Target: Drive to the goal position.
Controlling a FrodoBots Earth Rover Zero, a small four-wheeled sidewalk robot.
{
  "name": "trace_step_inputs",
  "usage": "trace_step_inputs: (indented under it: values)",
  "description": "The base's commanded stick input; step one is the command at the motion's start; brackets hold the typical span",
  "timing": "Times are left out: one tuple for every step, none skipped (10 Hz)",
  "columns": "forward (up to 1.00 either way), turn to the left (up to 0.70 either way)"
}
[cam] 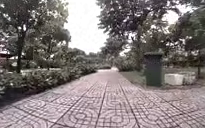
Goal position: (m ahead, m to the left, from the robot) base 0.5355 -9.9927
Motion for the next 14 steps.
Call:
trace_step_inputs:
  values:
    - [0.70,0.00]
    - [0.70,0.00]
    - [0.70,0.00]
    - [0.70,0.00]
    - [0.70,0.00]
    - [0.70,0.00]
    - [0.70,0.00]
    - [0.70,0.00]
    - [0.68,0.00]
    - [0.00,0.00]
    - [0.00,0.00]
    - [0.00,0.00]
    - [0.00,0.00]
    - [0.00,0.00]
